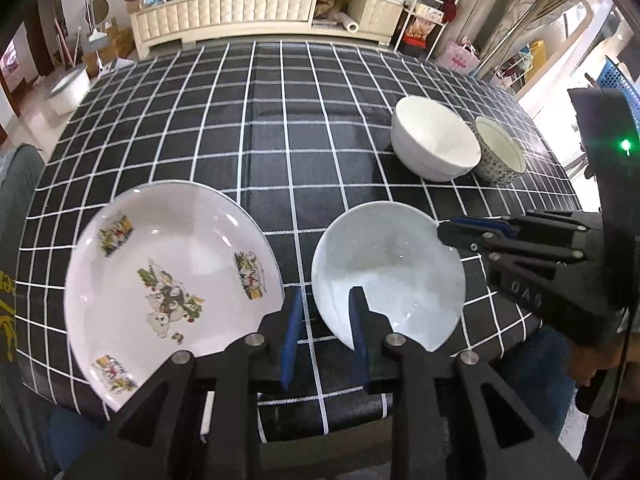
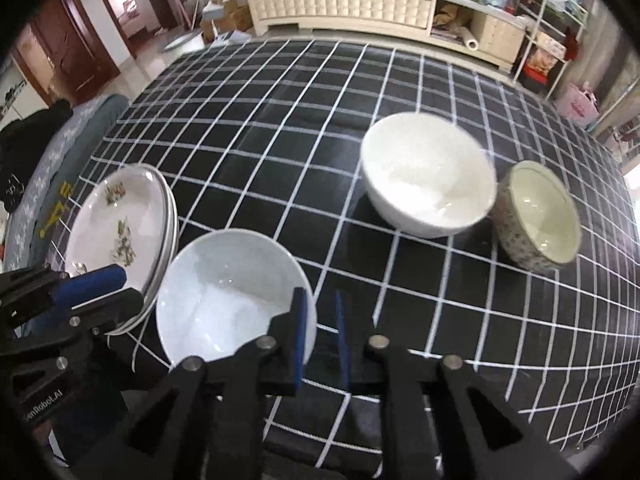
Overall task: Organize plates and bowls
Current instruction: 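Carry the small white bowl beside the plate stack and open the right gripper, then grasp the cream-white bowl rim with the right gripper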
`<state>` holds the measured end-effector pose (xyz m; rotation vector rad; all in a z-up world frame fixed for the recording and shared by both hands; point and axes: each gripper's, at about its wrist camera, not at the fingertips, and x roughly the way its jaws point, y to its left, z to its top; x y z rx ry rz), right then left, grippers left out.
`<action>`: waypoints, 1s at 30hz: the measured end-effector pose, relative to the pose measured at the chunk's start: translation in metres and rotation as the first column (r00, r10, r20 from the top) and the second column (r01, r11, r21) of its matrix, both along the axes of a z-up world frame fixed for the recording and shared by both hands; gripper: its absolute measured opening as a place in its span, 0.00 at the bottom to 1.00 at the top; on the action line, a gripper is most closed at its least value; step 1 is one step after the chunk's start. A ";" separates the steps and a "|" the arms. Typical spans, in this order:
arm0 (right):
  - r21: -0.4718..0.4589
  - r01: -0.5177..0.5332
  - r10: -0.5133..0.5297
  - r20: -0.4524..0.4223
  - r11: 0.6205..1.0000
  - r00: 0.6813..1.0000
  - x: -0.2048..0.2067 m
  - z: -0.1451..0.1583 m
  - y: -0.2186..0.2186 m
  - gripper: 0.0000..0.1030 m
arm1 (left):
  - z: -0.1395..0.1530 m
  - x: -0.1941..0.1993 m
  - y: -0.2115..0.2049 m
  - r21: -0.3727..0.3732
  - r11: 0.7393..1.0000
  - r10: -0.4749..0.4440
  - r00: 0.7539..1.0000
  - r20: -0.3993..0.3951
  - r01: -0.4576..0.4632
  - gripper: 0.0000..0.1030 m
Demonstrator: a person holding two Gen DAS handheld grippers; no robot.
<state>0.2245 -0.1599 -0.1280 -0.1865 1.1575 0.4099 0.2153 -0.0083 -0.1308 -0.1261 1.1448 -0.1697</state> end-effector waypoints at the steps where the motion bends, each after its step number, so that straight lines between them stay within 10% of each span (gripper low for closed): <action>1: 0.007 0.008 -0.008 0.015 1.000 1.000 -0.003 0.006 -0.004 0.32 | 0.003 -0.002 0.000 0.001 1.000 0.001 1.000 0.007 -0.001 0.21; 9: 0.057 0.038 -0.043 0.103 0.998 0.994 -0.014 0.041 -0.028 0.65 | 0.043 -0.009 -0.010 0.045 0.999 -0.012 0.994 0.108 0.007 0.35; 30: 0.036 0.070 -0.074 0.148 0.997 0.986 0.035 0.067 -0.078 0.76 | 0.080 0.051 -0.069 0.094 0.991 -0.106 0.980 0.170 0.090 0.59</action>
